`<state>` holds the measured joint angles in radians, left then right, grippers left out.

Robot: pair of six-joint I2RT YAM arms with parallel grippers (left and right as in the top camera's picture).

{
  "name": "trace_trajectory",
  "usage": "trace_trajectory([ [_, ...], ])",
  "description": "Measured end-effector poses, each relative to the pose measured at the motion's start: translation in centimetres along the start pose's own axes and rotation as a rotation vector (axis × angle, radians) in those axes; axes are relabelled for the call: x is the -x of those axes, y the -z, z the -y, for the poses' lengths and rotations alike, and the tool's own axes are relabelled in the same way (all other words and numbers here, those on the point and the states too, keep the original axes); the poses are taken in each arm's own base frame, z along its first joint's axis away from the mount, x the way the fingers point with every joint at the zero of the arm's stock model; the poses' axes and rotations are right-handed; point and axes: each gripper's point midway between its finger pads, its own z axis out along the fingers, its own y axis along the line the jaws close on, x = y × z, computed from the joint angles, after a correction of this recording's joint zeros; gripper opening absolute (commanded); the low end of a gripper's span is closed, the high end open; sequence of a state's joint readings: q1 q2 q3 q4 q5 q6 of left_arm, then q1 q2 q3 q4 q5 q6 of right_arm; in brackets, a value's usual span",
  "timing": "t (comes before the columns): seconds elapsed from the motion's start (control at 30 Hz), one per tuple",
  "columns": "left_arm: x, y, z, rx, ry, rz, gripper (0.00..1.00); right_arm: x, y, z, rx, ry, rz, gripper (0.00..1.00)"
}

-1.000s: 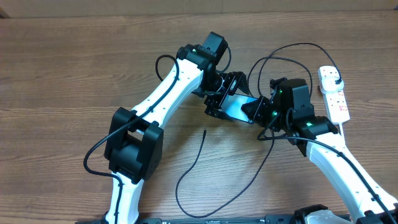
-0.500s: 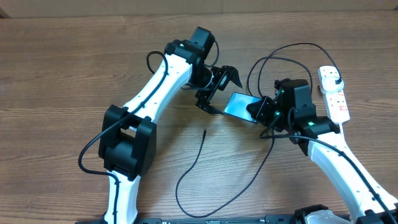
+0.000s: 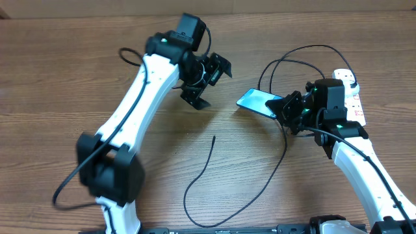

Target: Plug charger to phone and switch on socket

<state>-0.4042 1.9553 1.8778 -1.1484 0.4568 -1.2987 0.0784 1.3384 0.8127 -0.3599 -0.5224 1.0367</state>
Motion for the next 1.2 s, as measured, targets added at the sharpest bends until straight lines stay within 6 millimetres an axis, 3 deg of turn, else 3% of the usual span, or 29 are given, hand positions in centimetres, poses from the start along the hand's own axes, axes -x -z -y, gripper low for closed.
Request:
trace_trajectory([
  [0.2, -0.3, 4.4, 1.1, -0.081, -0.043, 0.118, 0.99, -0.8, 0.1, -1.6, 0.067, -0.203, -0.062, 0.04],
  [0.67, -0.3, 4.3, 1.1, -0.079, 0.009, 0.129, 0.99, -3.3, 0.7, -3.9, 0.126, -0.546, -0.262, 0.04],
  [0.97, -0.5, 4.3, 1.2, -0.085, 0.064, 0.115, 0.99, -3.5, 1.8, -7.6, 0.252, -0.571, -0.346, 0.04],
  [1.2, -1.1, 4.3, 1.4, -0.098, 0.16, 0.074, 1.0, -3.9, 2.5, -9.2, 0.294, -0.608, -0.412, 0.04],
])
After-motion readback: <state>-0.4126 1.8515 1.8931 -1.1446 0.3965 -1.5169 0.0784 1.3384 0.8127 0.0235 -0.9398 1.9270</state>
